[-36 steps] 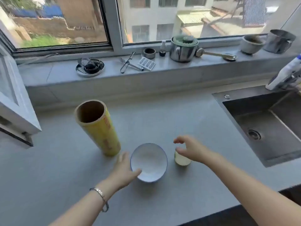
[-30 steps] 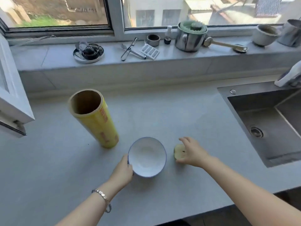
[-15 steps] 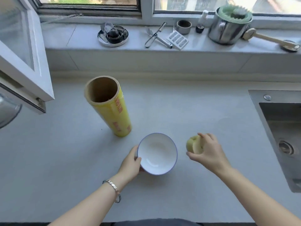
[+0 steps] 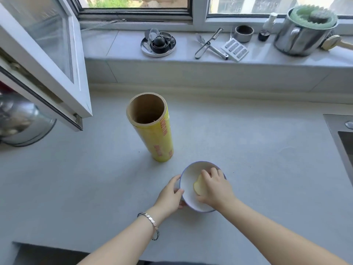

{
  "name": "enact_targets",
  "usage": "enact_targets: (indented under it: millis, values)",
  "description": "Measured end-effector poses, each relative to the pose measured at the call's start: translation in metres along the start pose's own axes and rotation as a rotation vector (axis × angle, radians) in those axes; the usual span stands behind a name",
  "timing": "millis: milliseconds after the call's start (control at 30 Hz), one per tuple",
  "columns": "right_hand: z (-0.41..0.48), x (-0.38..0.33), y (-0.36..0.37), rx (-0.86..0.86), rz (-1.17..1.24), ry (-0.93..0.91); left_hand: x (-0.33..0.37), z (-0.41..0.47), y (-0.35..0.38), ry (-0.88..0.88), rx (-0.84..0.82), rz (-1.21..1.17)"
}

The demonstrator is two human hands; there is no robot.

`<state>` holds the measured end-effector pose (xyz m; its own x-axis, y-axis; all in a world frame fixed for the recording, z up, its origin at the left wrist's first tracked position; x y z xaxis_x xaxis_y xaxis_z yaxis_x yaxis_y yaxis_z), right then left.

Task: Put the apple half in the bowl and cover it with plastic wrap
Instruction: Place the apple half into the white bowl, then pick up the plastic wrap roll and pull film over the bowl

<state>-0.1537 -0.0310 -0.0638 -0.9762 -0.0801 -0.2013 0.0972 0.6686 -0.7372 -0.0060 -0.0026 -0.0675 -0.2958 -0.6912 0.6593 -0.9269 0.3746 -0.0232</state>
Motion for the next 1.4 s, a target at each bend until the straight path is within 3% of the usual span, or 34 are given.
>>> enact_targets:
  millis: [133, 233, 300, 367, 467, 667, 833, 900, 1000, 1100, 1200, 1300, 1400]
  values:
    - [-0.007, -0.001, 0.000, 0.020, 0.122, 0.038, 0.004, -0.002, -0.004, -0.022, -0.005, 0.034]
    - [-0.019, 0.004, -0.012, 0.077, 0.137, -0.027, 0.015, -0.010, -0.033, -0.013, 0.383, 0.080]
    - [-0.028, 0.012, -0.023, 0.112, 0.155, -0.084, 0.033, -0.023, -0.059, 0.191, 0.610, -0.035]
    - [-0.036, 0.021, -0.032, 0.104, 0.196, -0.110, 0.058, -0.031, -0.083, 0.421, 0.657, -0.019]
    - [-0.046, 0.031, -0.041, 0.092, 0.318, -0.137, 0.092, -0.034, -0.106, 0.563, 0.544, 0.079]
    - [-0.053, 0.029, -0.056, 0.108, 0.390, -0.195, 0.120, -0.020, -0.106, 0.597, 0.364, 0.067]
    - [-0.054, 0.011, -0.066, 0.130, 0.452, -0.236, 0.143, -0.021, -0.086, 0.616, 0.422, 0.069]
    - [-0.059, 0.008, -0.072, 0.179, 0.470, -0.271, 0.150, -0.033, -0.086, 0.659, 0.413, 0.013]
    - [-0.074, 0.003, -0.091, 0.316, 0.544, -0.340, 0.163, -0.065, -0.089, 0.729, 0.251, -0.106]
    - [-0.093, -0.013, -0.125, 0.499, 0.792, -0.427, 0.164, -0.099, -0.079, 0.666, 0.016, -0.152]
    - [-0.107, -0.031, -0.161, 0.515, 1.096, -0.532, 0.149, -0.116, -0.060, 0.528, -0.183, -0.178]
    - [-0.114, -0.045, -0.176, 0.509, 1.070, -0.581, 0.137, -0.116, -0.044, 0.475, -0.268, -0.176]
    - [-0.113, -0.047, -0.173, 0.572, 0.980, -0.538, 0.131, -0.110, -0.036, 0.501, -0.217, -0.148]
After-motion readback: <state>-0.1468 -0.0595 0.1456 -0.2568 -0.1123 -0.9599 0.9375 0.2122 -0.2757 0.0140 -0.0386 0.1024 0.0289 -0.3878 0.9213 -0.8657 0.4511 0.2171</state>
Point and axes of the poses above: each hand's wrist, its own z-axis towards the middle knuckle, its own y-axis out of the palm, x = y × z, the point moved 2 cm from there along z, towards the middle knuckle, and after that the axes turned 12 degrees about -x, right-handed, at the moved point
